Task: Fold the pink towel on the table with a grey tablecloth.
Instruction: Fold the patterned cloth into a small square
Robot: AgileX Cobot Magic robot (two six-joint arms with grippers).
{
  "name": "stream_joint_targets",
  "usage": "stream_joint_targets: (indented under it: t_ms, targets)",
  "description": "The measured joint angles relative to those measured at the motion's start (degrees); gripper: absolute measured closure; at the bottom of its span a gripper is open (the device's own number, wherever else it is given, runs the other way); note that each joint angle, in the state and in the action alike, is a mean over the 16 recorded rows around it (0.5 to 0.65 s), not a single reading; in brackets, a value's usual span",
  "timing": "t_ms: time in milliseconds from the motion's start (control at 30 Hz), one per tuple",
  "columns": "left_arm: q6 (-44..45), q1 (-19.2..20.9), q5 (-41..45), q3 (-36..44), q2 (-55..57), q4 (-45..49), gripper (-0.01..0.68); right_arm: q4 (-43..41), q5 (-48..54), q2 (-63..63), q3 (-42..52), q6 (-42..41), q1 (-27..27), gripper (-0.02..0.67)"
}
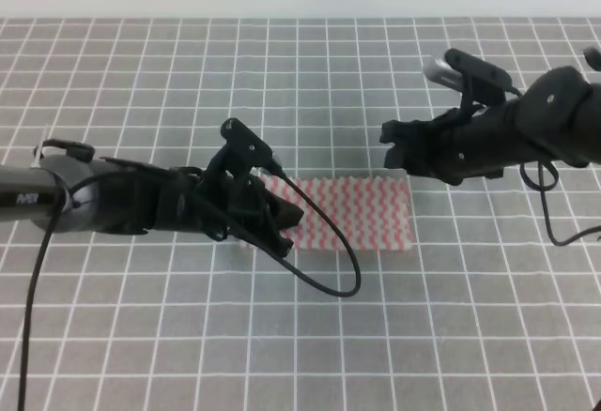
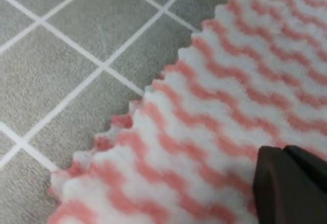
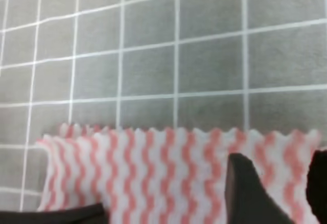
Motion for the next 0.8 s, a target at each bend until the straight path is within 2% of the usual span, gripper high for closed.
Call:
stream_joint_targets:
  t_ms: [200, 400, 800]
  targets:
    - [-1.8, 0.0, -1.0, -0.1, -1.4, -0.1, 0.675, 0.0, 4.2, 0.2, -1.1, -0.5, 0.1, 0.547]
    - [-7.6, 0.0, -2.1, -0.2, -2.3, 2.4, 0.675, -0.4, 8.3, 1.5, -1.3, -1.2, 0.5, 0.637]
    - [-25.8, 0.0, -1.5, -0.2, -1.4, 15.8, 0.675, -3.8, 13.3, 3.7, -1.3, -1.5, 1.3, 0.663]
